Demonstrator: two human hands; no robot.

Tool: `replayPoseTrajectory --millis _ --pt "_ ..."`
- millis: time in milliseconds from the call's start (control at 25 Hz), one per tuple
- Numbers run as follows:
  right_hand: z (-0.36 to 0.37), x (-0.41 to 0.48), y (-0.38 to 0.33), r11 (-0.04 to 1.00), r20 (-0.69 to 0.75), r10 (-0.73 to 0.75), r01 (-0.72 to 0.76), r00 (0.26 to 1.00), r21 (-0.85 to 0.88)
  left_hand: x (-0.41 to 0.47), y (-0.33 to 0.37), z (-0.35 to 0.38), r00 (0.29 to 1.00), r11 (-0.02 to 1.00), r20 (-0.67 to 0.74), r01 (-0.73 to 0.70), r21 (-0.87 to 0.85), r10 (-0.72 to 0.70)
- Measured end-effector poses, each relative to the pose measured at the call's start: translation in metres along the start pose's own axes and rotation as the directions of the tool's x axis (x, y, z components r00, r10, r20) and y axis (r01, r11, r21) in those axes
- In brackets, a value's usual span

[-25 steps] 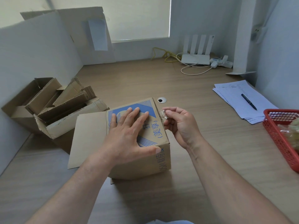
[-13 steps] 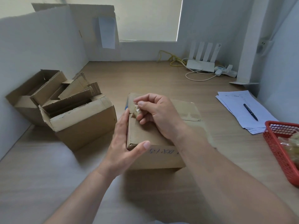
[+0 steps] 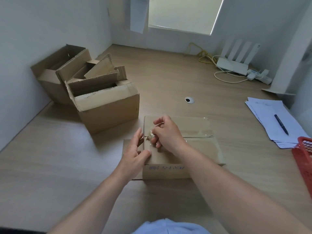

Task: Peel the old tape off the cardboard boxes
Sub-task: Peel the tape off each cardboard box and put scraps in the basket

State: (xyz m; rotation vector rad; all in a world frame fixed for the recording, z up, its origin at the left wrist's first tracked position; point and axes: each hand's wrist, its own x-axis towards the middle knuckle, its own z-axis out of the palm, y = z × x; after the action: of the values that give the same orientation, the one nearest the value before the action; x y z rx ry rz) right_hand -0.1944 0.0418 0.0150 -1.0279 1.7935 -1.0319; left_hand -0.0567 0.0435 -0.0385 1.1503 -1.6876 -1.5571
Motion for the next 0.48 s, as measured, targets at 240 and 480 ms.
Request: replayPoseTrajectory --millis 240,480 --pt "-0.016 0.000 0.009 0.997 -0.073 0.020 -0.026 0.997 -0.074 0.019 0.002 0.011 1.000 1.000 -0.001 -0.020 -0.008 0.020" --pt "-0.022 -0.004 0.023 0.981 -0.125 -0.079 0.055 0.989 -0.188 0.022 0.003 0.017 0.999 0.999 -0.015 -0.033 0.013 0.033"
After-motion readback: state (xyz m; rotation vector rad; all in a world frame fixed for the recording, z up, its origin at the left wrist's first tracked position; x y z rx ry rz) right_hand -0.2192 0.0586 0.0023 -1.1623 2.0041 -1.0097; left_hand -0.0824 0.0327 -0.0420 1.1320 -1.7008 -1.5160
